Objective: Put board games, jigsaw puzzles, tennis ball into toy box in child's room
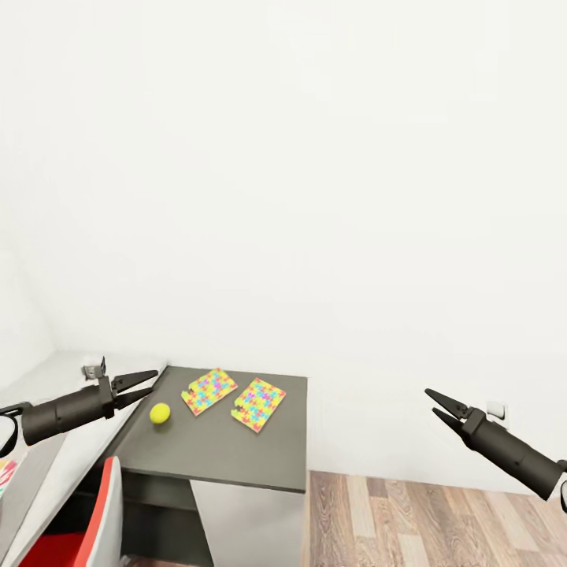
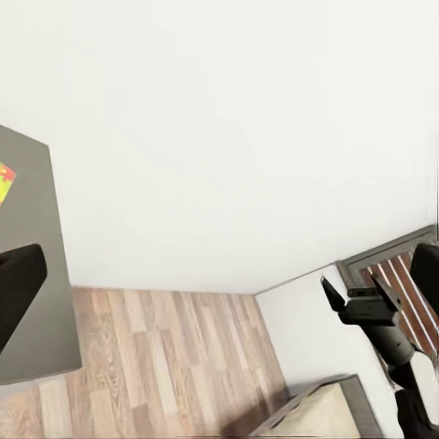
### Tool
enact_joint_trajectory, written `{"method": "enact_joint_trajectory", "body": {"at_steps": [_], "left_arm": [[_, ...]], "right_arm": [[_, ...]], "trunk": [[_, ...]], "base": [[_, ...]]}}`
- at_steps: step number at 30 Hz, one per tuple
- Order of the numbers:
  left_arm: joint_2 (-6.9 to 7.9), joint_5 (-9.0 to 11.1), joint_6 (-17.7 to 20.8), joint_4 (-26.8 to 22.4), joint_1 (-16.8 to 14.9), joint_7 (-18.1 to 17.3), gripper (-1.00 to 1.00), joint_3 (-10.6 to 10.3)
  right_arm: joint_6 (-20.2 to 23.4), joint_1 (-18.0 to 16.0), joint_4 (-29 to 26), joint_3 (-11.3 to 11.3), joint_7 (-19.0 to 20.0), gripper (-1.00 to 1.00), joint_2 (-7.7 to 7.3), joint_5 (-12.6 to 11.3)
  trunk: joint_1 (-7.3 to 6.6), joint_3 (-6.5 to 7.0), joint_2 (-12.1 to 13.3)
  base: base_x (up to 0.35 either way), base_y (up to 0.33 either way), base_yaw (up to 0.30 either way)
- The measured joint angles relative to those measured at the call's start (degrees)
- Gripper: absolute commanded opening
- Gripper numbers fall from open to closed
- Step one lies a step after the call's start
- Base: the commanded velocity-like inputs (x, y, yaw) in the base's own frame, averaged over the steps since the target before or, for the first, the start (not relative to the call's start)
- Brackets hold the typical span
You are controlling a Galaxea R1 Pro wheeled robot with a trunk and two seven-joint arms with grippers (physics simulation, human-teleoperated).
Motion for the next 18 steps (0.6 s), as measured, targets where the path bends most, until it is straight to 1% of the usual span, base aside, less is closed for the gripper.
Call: {"method": "enact_joint_trajectory", "body": {"at_steps": [10,14,15,18], "left_arm": [[0.0,-0.3,-0.04,0.0,0.0,0.07,1.0,0.0],[-0.01,-2.18,-0.26,-0.01,0.02,0.08,1.0,0.14],[-0.03,-2.75,-0.76,-0.01,0.02,0.07,1.0,0.16],[-0.03,-3.64,-2.34,-0.02,0.03,-0.03,1.0,0.12]], "right_arm": [[-0.12,0.0,0.07,0.0,-0.07,1.0,-0.01,0.02],[-0.16,-0.01,0.03,0.03,-0.06,1.0,0.01,0.06],[-0.17,-0.02,-0.04,0.05,-0.04,1.0,0.01,0.08],[-0.21,-0.02,-0.05,0.12,-0.21,1.0,0.2,0.2]], "trunk": [[0.0,0.0,0.0],[-0.02,0.0,-0.01],[-0.02,0.0,-0.01],[-0.02,0.0,0.0]], "base": [[0.004,0.0,-0.281],[0.141,0.0,-0.109],[0.238,0.0,-0.043],[0.227,0.0,-0.021]]}}
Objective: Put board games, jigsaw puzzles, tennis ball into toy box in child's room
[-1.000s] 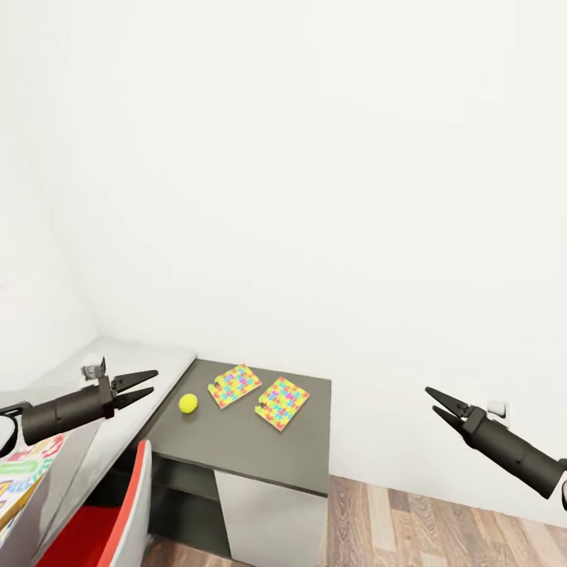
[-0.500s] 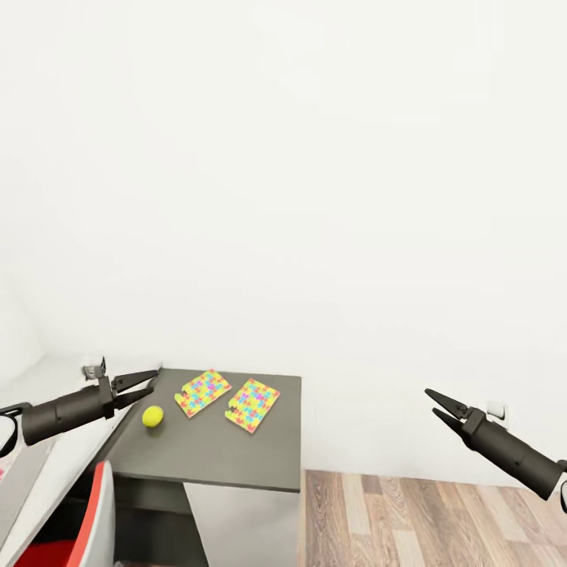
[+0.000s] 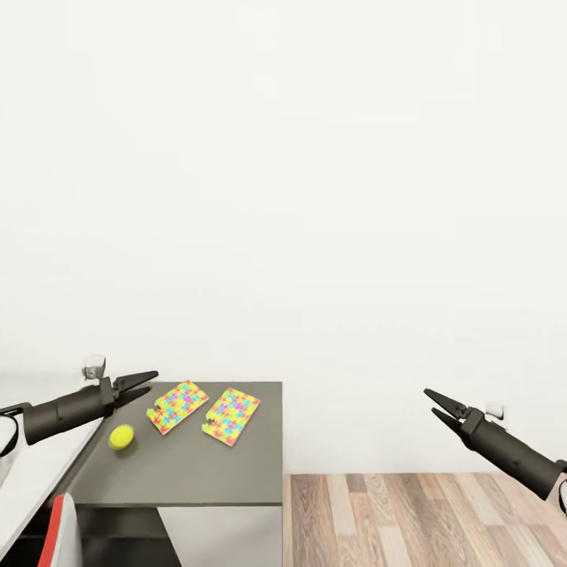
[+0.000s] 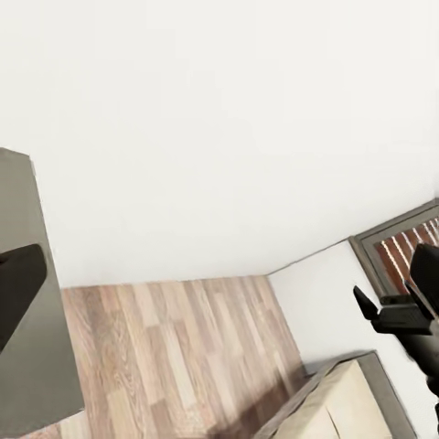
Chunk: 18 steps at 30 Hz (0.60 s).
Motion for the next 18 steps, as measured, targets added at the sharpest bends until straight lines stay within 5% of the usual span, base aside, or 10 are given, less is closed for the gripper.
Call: {"method": "enact_joint_trajectory", "body": {"at_steps": [9,18], "left_arm": [[0.04,-0.74,-1.6,0.0,0.0,-0.13,1.0,-1.23],[0.04,-0.81,-1.79,0.01,0.0,-0.05,1.0,-1.9]], "right_arm": [[-2.77,0.0,0.05,0.06,-0.55,1.0,0.58,0.41],[-2.97,0.0,0.03,0.13,-0.41,1.0,0.6,0.23]], "trunk": [[0.02,0.0,0.0],[0.01,0.0,0.0]], "base": [[0.053,-0.007,-0.004],[0.093,-0.171,0.0]]}}
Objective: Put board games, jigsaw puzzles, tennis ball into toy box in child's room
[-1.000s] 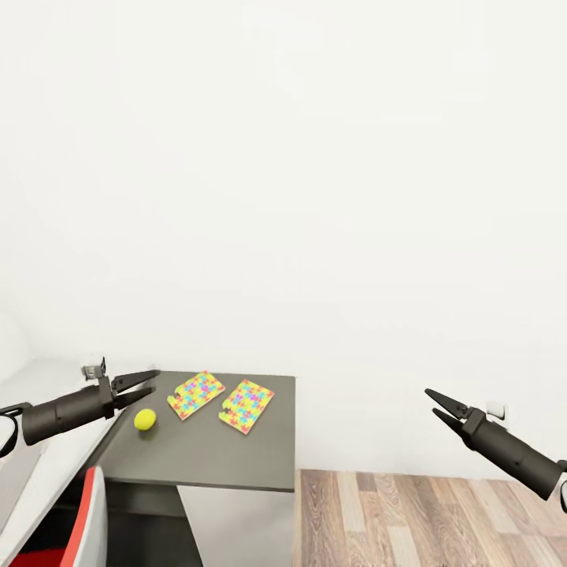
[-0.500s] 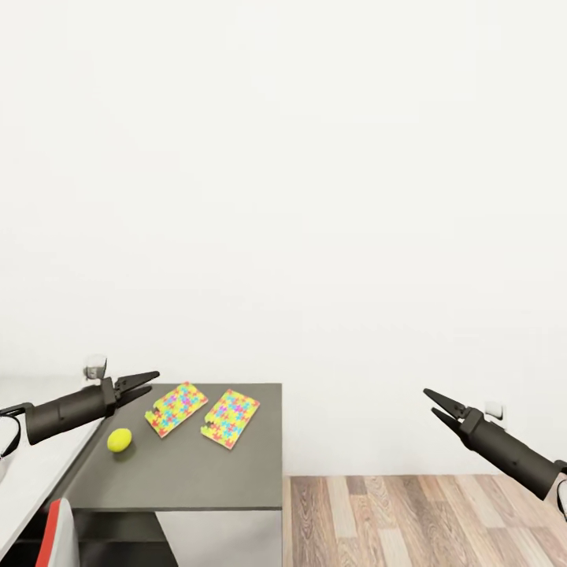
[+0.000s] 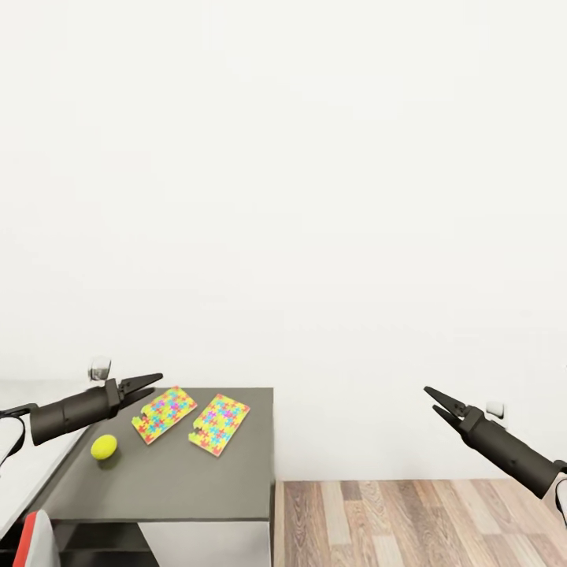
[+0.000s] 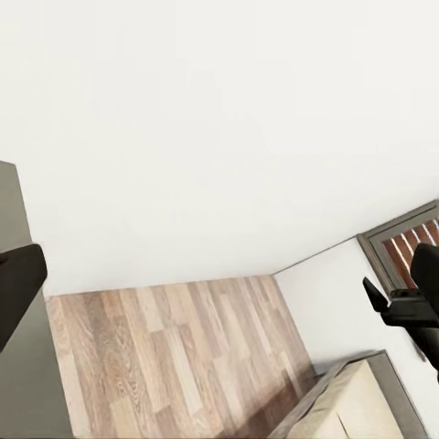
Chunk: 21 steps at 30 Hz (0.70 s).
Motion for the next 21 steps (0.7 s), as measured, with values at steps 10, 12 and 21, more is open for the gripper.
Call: {"method": "enact_joint_trajectory", "body": {"at_steps": [10,12,21], "left_arm": [[0.0,0.0,-0.05,0.0,0.0,0.02,1.0,-0.3],[0.0,0.0,-0.05,0.0,0.0,0.04,1.0,-0.31],[-0.09,-1.61,-0.08,-0.01,-0.03,0.55,1.0,-0.42]], "right_arm": [[-0.02,0.0,0.0,-0.05,-0.02,1.0,0.0,-0.17],[-0.02,0.0,0.0,-0.02,-0.04,1.0,0.0,-0.15],[-0.38,0.0,0.08,0.41,-0.38,1.0,0.05,0.42]], "trunk": [[-0.01,0.0,-0.01],[-0.01,0.0,0.0],[0.01,0.0,0.0]], "base": [[0.073,-0.077,0.0],[0.163,-0.173,0.0],[0.062,-0.067,0.0]]}}
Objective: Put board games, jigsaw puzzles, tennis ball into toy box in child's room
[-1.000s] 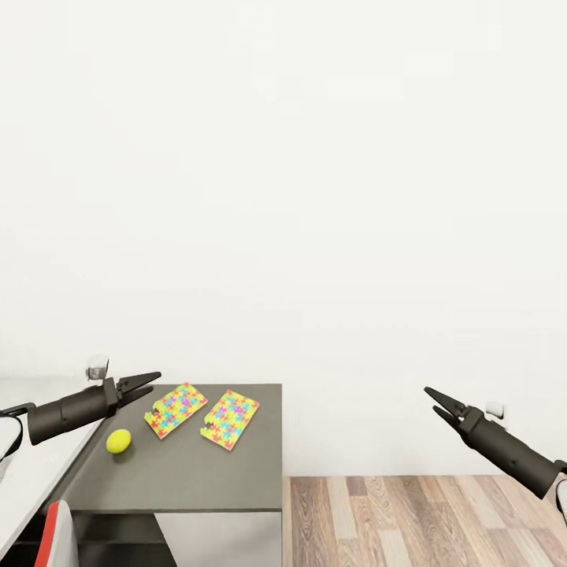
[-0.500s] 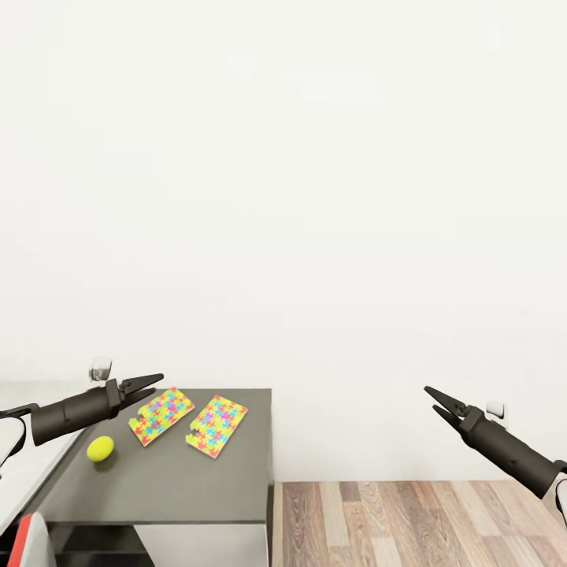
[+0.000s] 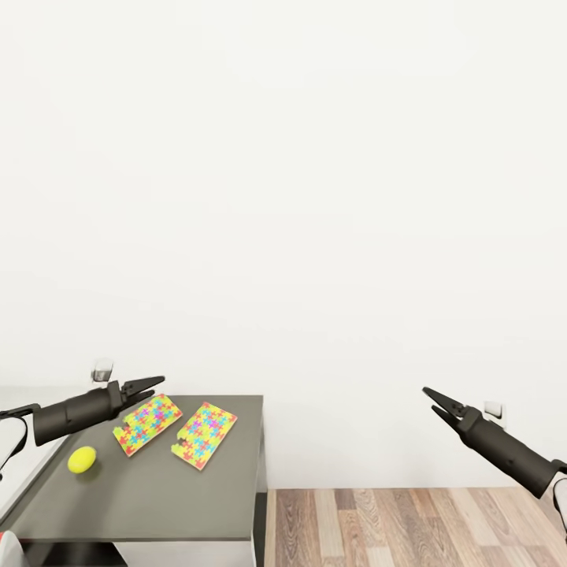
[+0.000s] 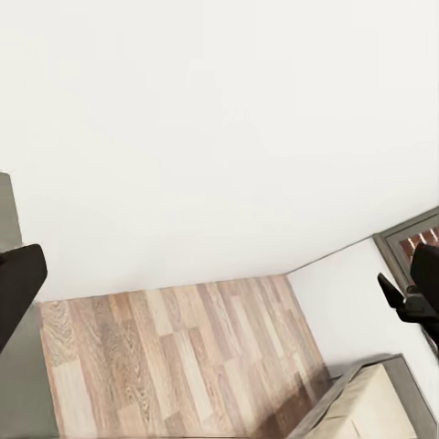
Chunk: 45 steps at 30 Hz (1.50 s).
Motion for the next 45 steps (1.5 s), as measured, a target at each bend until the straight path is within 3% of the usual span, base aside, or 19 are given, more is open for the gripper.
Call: {"method": "enact_joint_trajectory", "body": {"at_steps": [3,6,9,14,19,23,25,30,33,39,45], "left_arm": [[-0.25,-2.19,0.01,0.0,-0.19,0.22,1.0,-0.12],[-1.69,-7.56,0.08,0.01,-0.56,1.23,1.0,-0.7],[-3.33,-11.02,0.14,0.04,-0.66,2.35,1.0,-0.87],[-8.71,-20.47,0.34,0.77,-0.86,8.0,1.0,-1.1],[-13.46,-28.6,0.17,3.34,-1.4,13.94,1.0,-1.15],[-15.44,-31.83,-0.01,7.07,-4.23,15.2,1.0,-1.15],[-15.98,-33.67,-0.94,10.2,-6.12,15.48,1.0,-1.16],[-16.85,-37.09,-7.09,17.51,-9.46,15.57,1.0,-1.2],[-17.34,-38.25,-9.58,20.48,-11.48,15.55,1.0,-1.23],[-18.5,-39.13,-11.01,21.76,-12.56,15.55,1.0,-1.67],[-18.91,-42.43,-13.87,22.05,-12.79,15.36,1.0,-2.27]], "right_arm": [[-0.04,0.0,0.07,0.18,-0.81,1.0,0.02,0.23],[-0.03,-0.13,1.26,1.38,-4.86,1.0,0.03,0.95],[0.02,-0.5,2.32,3.04,-8.55,1.0,0.03,1.11],[0.03,-1.74,3.48,8.67,-17.42,1.0,0.03,1.11],[-0.01,-3.48,3.7,14.94,-22.72,1.0,0.08,0.97],[-0.2,-3.97,3.82,17.81,-24.44,1.0,0.7,1.11],[-1.15,-4.1,4.11,18.87,-24.94,1.0,1.72,1.24],[-4.73,-4.2,4.6,20.63,-26.1,1.0,4.33,2.09],[-5.44,-4.22,4.72,21.42,-26.9,1.0,4.44,2.46],[-5.76,-4.2,4.7,21.84,-27.04,1.0,4.43,2.6],[-5.89,-4.16,4.34,22.02,-27.05,1.0,4.72,2.65]], "trunk": [[0.0,0.0,0.0],[0.0,0.0,0.01],[0.0,0.0,0.01],[0.01,0.0,0.01],[0.01,0.0,0.01],[0.0,0.0,0.01],[0.0,0.0,0.01],[0.0,0.0,0.0],[0.0,0.0,0.0],[0.0,0.0,0.0],[0.0,0.0,0.0]], "base": [[0.01,-0.01,0.0],[0.004,-0.004,0.0],[0.002,-0.002,0.0],[0.0,0.0,0.0],[0.0,0.0,0.0],[0.0,0.0,0.0],[0.0,0.0,0.0],[0.0,0.0,0.0],[0.0,0.0,0.0],[0.0,0.0,0.0],[0.0,0.0,0.0]]}}
